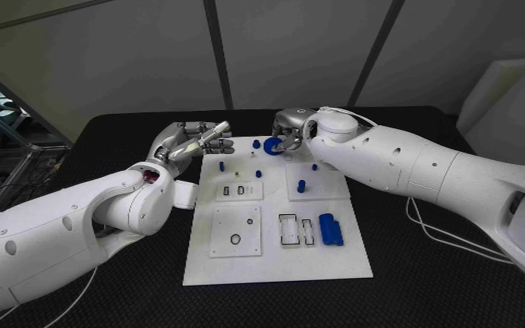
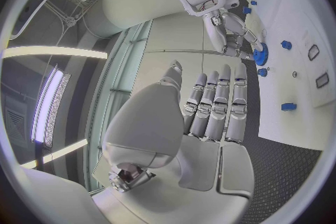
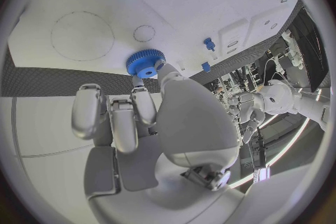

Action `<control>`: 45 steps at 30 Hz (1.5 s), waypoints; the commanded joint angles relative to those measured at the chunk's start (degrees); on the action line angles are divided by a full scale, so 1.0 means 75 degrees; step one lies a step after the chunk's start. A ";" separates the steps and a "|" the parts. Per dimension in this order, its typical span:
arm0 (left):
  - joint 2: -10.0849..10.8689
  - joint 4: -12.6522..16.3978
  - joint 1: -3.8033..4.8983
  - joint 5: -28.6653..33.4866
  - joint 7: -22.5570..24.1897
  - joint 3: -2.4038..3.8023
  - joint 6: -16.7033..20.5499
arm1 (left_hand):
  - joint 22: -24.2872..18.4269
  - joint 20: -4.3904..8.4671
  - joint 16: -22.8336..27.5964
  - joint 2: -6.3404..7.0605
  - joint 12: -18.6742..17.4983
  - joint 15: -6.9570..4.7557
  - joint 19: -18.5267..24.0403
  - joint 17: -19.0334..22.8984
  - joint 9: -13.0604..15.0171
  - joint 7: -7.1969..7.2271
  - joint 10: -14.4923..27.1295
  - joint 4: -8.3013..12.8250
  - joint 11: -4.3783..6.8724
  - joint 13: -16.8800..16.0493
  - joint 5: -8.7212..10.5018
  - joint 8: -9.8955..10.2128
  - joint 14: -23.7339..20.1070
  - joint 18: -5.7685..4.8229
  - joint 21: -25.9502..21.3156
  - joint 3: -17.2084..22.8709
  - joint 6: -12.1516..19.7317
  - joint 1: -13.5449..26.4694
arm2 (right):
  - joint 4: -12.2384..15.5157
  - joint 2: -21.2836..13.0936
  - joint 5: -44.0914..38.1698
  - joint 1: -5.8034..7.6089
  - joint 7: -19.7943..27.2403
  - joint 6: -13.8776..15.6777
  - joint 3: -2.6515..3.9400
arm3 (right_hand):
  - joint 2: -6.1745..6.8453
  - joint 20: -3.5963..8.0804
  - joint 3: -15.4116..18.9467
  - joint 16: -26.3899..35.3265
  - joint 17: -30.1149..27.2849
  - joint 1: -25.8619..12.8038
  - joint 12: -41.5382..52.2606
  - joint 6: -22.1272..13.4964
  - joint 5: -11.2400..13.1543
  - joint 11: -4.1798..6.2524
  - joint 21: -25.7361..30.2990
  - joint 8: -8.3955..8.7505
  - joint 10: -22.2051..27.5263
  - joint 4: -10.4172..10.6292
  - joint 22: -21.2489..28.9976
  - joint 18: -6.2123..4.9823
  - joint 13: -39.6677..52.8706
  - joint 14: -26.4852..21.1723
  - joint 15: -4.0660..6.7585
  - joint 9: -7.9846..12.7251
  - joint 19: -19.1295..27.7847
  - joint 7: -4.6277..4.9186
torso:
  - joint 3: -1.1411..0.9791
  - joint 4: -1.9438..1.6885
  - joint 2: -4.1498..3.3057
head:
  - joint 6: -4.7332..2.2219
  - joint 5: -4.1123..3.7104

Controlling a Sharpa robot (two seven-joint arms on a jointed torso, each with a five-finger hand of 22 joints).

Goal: Assemble the parts on the task board

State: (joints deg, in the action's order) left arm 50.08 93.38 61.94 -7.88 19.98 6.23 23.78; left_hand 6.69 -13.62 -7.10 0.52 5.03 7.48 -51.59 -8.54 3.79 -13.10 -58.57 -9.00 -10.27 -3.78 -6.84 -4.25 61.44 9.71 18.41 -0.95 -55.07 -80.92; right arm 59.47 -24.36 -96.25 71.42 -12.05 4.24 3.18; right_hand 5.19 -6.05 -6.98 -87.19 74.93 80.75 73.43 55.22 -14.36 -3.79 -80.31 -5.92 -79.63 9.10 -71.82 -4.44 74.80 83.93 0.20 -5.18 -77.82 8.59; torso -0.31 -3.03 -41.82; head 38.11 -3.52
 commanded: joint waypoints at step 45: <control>0.0066 -0.0043 0.0011 -0.0007 -0.0126 0.0005 -0.0243 | -0.0013 -0.0030 0.0054 -0.0062 -0.0049 0.0039 -0.0027 -0.0021 -0.0010 -0.0045 0.0043 0.0067 -0.0023 -0.0006 0.0039 0.0042 -0.0038 0.0091 -0.0024 -0.0013 0.0048 -0.0036 | 0.1751 -0.0872 -0.0613 -0.0046 -0.0665 0.1411 -0.0035 | -0.0012 0.0034 -0.0235 -0.0116 0.1419 -0.0061 0.0091 0.0195 -0.0342 0.0054 -0.0149 -0.0016 -0.0137 -0.0063 -0.0227 0.0115 0.0132 0.0680 0.0056 0.0011 -0.0182 -0.0020 | 0.0005 0.0003 0.0001 | -0.0029 0.0049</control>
State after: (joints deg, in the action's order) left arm 50.54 93.05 61.94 -7.87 18.90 6.23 22.54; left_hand 6.65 -13.62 -6.88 0.52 5.04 7.48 -51.59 -8.65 3.79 -13.31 -58.57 -8.84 -10.27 -3.78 -6.84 -4.26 61.43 9.71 18.41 -1.10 -54.86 -80.92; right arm 71.89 -30.92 -99.15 70.95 -16.03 11.91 2.89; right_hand 5.33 -5.81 -8.36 -87.74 74.91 80.15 73.87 56.43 -16.65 -3.41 -81.16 -6.09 -80.27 8.70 -73.43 -4.44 74.94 83.93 0.20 -5.01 -78.85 8.55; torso -0.30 -2.99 -41.83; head 37.88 -3.17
